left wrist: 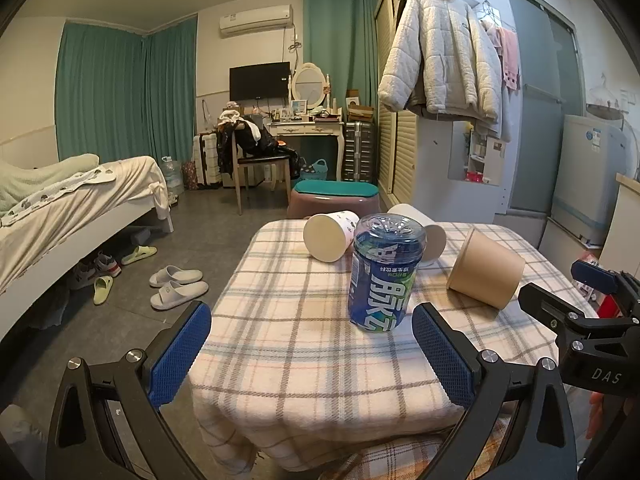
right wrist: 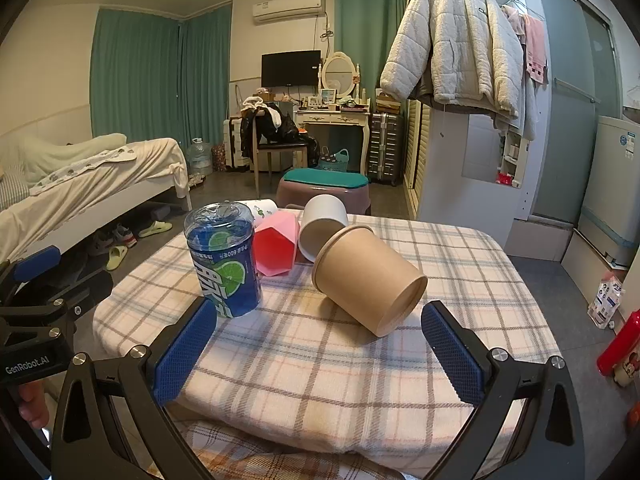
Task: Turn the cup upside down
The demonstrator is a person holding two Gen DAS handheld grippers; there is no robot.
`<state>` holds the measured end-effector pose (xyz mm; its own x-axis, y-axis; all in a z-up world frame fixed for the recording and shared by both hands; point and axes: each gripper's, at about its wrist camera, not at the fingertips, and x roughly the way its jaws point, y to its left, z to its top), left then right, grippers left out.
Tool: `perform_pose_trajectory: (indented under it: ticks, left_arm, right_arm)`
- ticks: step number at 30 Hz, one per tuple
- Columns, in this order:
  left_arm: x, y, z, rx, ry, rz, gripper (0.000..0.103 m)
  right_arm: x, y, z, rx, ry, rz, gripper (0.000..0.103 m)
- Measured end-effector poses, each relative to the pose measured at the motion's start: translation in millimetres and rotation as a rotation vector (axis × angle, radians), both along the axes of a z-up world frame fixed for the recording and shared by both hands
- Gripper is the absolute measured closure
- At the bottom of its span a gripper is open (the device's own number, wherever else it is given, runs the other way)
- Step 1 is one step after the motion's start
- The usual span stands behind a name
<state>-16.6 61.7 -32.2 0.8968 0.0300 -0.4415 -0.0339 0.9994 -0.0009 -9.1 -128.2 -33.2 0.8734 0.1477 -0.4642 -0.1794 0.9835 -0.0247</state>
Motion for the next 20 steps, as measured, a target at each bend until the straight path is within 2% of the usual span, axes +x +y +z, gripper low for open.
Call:
perform_pose_trajectory:
  ticks: [20]
  left_arm:
    - [-1.6, 1.2, 0.5, 0.0, -0.003, 0.011, 0.0]
  right_arm:
    - [-2.0, 2.4, -4.2, 0.001, 0.01, -0.002, 0.0]
